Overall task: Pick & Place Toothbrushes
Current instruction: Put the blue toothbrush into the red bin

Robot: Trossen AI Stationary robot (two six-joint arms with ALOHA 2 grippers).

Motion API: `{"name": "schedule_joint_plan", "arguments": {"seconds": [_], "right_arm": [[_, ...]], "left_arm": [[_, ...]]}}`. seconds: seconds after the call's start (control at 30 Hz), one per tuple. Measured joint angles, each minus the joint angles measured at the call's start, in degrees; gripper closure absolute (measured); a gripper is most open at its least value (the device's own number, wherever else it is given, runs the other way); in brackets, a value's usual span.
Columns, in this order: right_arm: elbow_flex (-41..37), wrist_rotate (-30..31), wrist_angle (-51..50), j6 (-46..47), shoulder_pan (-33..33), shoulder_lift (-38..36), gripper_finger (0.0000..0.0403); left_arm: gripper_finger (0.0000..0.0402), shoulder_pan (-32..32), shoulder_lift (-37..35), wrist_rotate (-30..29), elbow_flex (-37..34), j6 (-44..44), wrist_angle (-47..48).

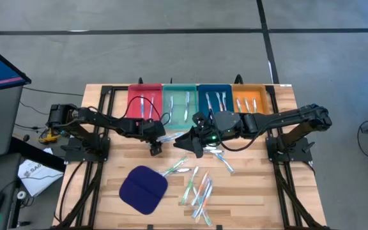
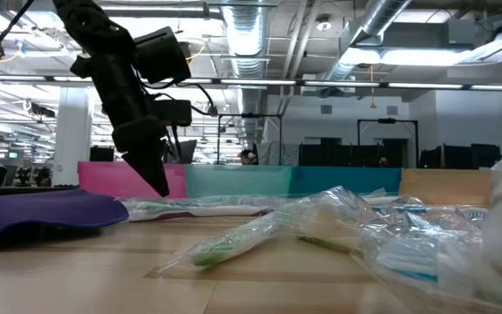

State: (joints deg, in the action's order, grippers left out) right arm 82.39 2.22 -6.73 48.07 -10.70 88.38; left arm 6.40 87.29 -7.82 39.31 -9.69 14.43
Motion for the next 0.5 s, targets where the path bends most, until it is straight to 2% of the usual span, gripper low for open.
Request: {"name": "schedule_joint_plan", "arguments": {"seconds": [0.5], "right_arm": [[0.00,-0.26,-0.10,0.44,1.00,0.00,0.0232]], "left_arm": [[0.0175,-0.07,0.67,-1.87,0.02,1.57,-0.15]]}}
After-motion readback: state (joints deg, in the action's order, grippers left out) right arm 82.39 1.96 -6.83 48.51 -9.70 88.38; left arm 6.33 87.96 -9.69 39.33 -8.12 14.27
